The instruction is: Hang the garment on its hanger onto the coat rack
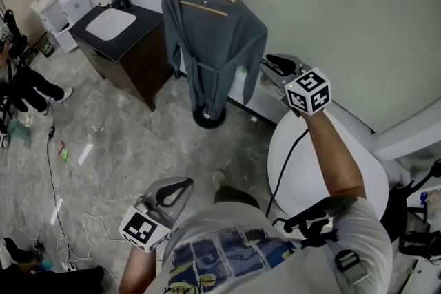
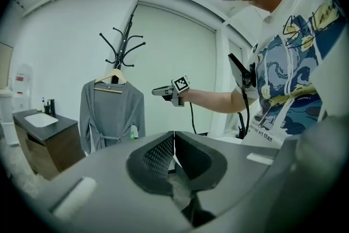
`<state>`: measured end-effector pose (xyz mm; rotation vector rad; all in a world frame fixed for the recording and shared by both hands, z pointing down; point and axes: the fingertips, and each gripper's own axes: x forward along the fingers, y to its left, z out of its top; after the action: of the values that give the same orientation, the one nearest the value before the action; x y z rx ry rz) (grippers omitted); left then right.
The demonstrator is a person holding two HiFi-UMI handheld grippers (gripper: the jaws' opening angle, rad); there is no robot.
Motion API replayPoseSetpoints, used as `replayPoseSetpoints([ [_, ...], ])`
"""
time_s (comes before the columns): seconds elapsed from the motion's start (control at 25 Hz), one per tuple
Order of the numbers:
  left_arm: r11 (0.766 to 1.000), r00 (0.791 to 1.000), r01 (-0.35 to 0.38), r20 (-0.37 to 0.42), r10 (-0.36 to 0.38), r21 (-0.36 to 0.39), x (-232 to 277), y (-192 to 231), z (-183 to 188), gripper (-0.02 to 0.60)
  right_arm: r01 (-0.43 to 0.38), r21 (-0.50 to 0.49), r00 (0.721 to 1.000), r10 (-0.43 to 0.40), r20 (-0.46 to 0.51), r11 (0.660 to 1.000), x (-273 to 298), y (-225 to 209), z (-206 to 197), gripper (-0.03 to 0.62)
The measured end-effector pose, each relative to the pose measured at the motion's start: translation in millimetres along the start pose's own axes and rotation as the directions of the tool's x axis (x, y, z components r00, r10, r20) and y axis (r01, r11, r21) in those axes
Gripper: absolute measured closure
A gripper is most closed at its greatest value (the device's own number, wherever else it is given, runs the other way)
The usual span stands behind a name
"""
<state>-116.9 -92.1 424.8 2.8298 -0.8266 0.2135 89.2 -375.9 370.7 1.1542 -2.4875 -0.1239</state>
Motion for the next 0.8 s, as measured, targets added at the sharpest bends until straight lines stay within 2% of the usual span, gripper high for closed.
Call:
replayPoseSetpoints([
  [0.24, 0.999, 0.999, 0.041, -0.001, -0.041, -0.005, -13, -34, -9, 0.574, -0.065, 0.069, 0.998, 0.064, 0.019, 0.996, -46, 87, -20, 0.588],
  [0.52, 0.997, 0.997, 0.069, -0.027, -0.068, 0.035, -18, -66, -17, 0.574, -0.161, 0.112, 0.987, 0.161, 0.014, 0.98, -71, 174, -36, 0.591],
  [0.8, 0.993, 0.993, 0.112, -0.034, -0.11, 0.047, -24, -89, -20, 0.574, -0.219, 0.133, 0.976, 0.218, 0.026, 0.966, -107, 232, -35, 0.591],
])
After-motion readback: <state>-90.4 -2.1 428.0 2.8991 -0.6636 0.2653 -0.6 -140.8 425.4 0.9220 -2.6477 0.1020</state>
